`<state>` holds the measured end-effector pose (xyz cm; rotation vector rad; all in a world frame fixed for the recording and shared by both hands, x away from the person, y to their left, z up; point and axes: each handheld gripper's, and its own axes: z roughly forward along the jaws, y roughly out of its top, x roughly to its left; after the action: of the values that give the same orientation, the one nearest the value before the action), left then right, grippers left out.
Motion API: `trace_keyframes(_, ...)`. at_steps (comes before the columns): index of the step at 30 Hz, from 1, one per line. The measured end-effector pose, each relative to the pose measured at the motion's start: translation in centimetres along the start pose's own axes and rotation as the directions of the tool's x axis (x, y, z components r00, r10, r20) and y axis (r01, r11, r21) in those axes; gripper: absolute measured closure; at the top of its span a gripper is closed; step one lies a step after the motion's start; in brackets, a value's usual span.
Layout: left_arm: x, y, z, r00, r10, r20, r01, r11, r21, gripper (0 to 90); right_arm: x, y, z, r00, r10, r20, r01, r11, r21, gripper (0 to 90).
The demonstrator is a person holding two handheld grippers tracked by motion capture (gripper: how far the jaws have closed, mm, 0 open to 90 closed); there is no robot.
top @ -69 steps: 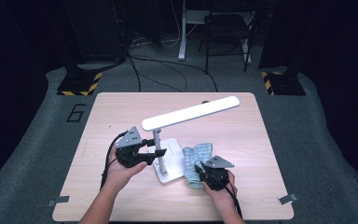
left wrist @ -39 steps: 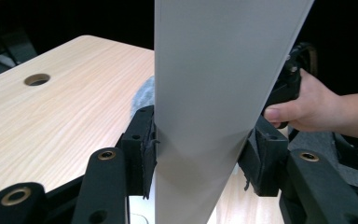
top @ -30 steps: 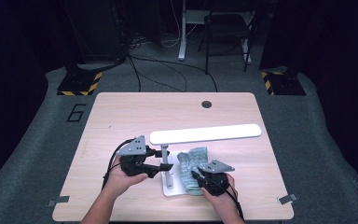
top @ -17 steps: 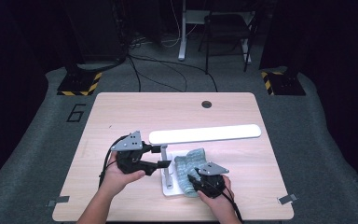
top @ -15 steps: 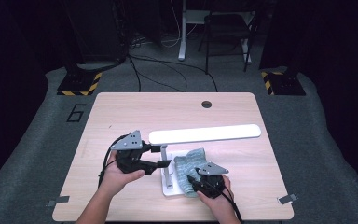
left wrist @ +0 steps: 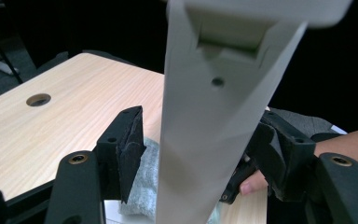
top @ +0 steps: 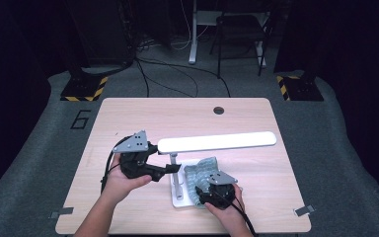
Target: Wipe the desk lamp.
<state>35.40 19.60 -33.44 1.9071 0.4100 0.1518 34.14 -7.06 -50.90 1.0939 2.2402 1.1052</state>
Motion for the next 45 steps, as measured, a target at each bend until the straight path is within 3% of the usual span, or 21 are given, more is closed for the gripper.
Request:
trace_keyframes(3,-0.1,0.1,0.1,1.0,0.006,0.006,-0.006,1.0,0.008,40.5,-0.1,-0.1,0.5,0.9999,-0.011,-0.01,0.011,1.0,0.016,30.5)
trace_keyframes(10,-0.2,0.2,0.2,1.0,0.006,-0.003,-0.006,0.9999,-0.013,43.2,-0.8,-0.3,0.6,0.9938,0.059,-0.094,-0.056,0.998,0.034,44.9)
trace_keyframes(15,-0.5,0.7,0.2,0.9991,0.039,-0.019,-0.039,0.9992,0.003,51.0,-0.6,-0.3,0.5,0.9968,0.038,-0.07,-0.037,0.999,0.014,59.9)
trace_keyframes(19,-0.5,0.7,0.2,0.9985,0.053,-0.017,-0.053,0.9986,0.005,51.9,-0.4,0.0,0.2,0.9961,0.023,-0.086,-0.022,1.0,0.016,68.7)
trace_keyframes(22,-0.5,0.6,0.2,0.998,0.057,-0.027,-0.057,0.9984,0.003,52.1,-0.1,0.7,-0.4,0.9888,0.057,-0.138,-0.058,0.998,-0.001,69.5)
trace_keyframes(28,-0.6,0.6,0.2,0.998,0.057,-0.029,-0.057,0.9984,0.004,52.2,0.8,2.9,-2.4,0.9812,0.023,-0.192,-0.039,0.996,-0.081,69.7)
trace_keyframes(30,-0.6,0.6,0.2,0.998,0.056,-0.03,-0.055,0.9985,0.003,52.2,0.9,3.7,-3.1,0.9742,0.018,-0.225,-0.042,0.994,-0.103,69.8)
trace_keyframes(35,-0.6,0.7,0.3,0.998,0.059,-0.021,-0.059,0.9982,0.015,52.3,1.3,5.4,-4.7,0.9664,0.007,-0.257,-0.047,0.987,-0.151,70.1)
trace_keyframes(38,-0.6,0.7,0.4,0.9979,0.058,-0.028,-0.057,0.9983,0.008,52.3,1.6,6.2,-5.3,0.9677,-0.006,-0.252,-0.041,0.983,-0.181,70.4)
trace_keyframes(42,-0.6,0.7,0.4,0.998,0.056,-0.03,-0.056,0.9984,0.009,52.3,1.8,6.8,-5.7,0.9612,0.009,-0.276,-0.07,0.975,-0.213,70.9)
trace_keyframes(45,-0.6,0.8,0.4,0.9979,0.058,-0.031,-0.057,0.9983,0.011,52.3,2.2,6.7,-5.3,0.9623,0.0,-0.272,-0.056,0.979,-0.198,71.2)
